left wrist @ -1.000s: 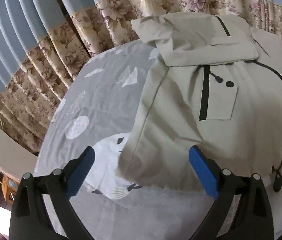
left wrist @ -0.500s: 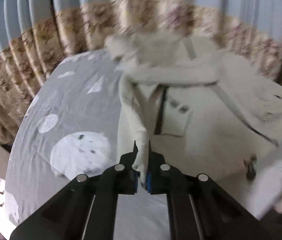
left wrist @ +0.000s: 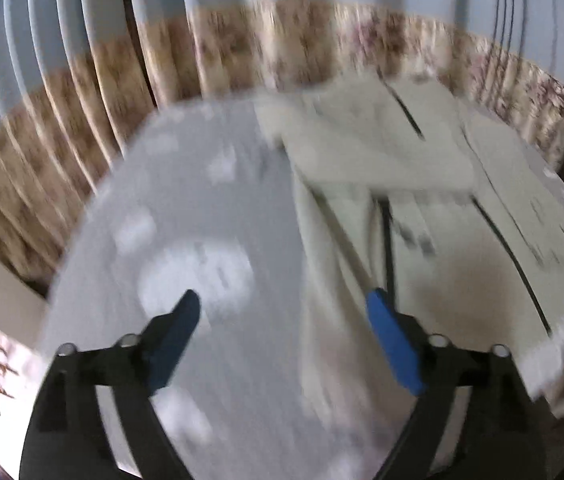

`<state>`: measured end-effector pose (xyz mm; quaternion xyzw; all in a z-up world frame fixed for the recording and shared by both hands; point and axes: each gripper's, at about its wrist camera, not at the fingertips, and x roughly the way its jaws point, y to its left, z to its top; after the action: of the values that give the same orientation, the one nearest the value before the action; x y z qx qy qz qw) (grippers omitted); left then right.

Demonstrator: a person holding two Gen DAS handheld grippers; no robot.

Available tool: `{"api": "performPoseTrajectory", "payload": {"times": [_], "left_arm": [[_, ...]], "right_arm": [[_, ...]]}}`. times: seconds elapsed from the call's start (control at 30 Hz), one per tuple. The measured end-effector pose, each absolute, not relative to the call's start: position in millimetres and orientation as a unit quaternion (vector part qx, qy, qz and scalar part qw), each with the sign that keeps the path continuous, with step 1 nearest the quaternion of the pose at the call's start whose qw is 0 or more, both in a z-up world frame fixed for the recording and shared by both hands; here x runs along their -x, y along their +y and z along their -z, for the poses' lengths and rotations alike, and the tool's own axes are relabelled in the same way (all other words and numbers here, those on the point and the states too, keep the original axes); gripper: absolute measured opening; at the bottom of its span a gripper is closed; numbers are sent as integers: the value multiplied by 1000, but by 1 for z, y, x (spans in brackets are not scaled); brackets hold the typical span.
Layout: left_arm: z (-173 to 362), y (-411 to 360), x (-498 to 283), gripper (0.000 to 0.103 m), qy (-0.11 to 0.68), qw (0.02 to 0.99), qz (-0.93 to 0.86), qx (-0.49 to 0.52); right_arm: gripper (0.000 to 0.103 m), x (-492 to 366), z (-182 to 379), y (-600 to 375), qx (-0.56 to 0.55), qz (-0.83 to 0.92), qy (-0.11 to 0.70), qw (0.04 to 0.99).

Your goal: Fold large clothes

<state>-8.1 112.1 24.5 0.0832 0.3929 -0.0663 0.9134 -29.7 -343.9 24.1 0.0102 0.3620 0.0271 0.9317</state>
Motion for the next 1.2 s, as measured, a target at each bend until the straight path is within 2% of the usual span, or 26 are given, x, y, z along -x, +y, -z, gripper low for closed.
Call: {"api": "performPoseTrajectory", "payload": {"times": [0.1, 0.33, 0.5, 0.63, 0.77, 0.8, 0.83, 0.87, 0.9, 0.93, 1.0, 1.03, 1.13, 1.2], "left_arm": [[-35, 114, -45, 95, 352, 928, 45, -115], [11, 160, -191, 95, 410, 909, -21, -76], [13, 202, -274, 95, 428, 903, 7, 42], [7, 183, -336, 95, 433, 898, 48, 58], [48, 137, -385, 95, 520, 849, 88, 27], [58, 125, -388, 98, 537, 837, 108, 21], [58, 108, -386, 97, 524, 843, 124, -5], [59, 101, -384, 89, 520, 842, 143, -6], [55, 94, -382, 73, 509, 846, 158, -2], [52, 91, -383, 34, 506, 846, 165, 11], [44, 89, -384, 4, 493, 853, 168, 23], [35, 86, -382, 0, 472, 869, 152, 2], [-9, 100, -375, 0, 384, 919, 81, -33], [-21, 110, -378, 0, 380, 921, 75, -44]], "right_arm": [[63, -18, -11, -288, 10, -83, 376, 923], [64, -95, 25, -207, 25, -130, 431, 892], [71, -106, 23, -201, 43, -127, 423, 896], [71, -122, 21, -213, 35, -107, 426, 898], [73, -133, 19, -220, 26, -91, 425, 900], [74, -135, 19, -222, 25, -90, 426, 900], [74, -136, 19, -224, 25, -88, 426, 900], [74, -138, 20, -226, 24, -88, 427, 899], [74, -140, 22, -227, 24, -87, 429, 899], [74, -142, 23, -227, 24, -86, 431, 898], [74, -150, 28, -228, 24, -85, 437, 895], [74, -154, 29, -226, 25, -87, 438, 894], [74, -165, 25, -218, 32, -95, 431, 897], [74, -172, 20, -211, 33, -102, 422, 900]]}}
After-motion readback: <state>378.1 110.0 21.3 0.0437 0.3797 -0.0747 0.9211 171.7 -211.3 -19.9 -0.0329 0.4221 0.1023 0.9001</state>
